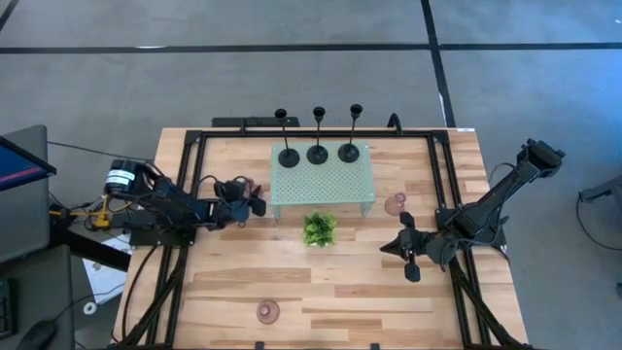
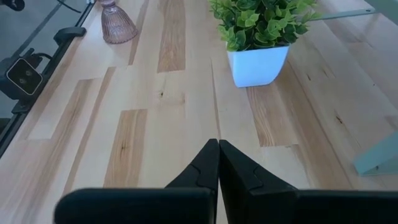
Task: Pick & Place candle stick holders
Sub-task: Put the top pink glass candle holder on the shelf
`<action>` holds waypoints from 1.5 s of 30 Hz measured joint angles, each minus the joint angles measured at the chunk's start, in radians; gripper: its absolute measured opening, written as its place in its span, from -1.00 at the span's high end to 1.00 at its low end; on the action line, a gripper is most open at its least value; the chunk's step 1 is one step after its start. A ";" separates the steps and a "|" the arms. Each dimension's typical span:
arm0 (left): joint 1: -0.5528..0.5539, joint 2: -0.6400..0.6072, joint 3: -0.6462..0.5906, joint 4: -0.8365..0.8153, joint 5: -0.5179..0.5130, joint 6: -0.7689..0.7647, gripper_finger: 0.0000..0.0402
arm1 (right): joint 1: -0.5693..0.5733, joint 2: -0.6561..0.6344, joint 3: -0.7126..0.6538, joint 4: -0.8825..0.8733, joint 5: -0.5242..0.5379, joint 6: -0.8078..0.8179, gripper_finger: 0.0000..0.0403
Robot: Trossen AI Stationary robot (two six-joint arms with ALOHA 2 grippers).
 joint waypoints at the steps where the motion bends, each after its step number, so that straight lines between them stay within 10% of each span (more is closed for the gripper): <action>1: -0.004 0.000 0.000 -0.002 0.002 0.000 -0.03 | 0.000 0.000 0.000 -0.001 0.000 0.000 1.00; 23: -0.144 -0.653 -0.005 -0.574 0.225 -0.088 0.37 | 0.000 0.000 0.000 -0.007 0.000 0.000 1.00; 45: -0.345 -0.679 0.154 -0.689 0.237 -0.053 0.36 | -0.001 0.000 0.000 -0.004 0.000 0.000 1.00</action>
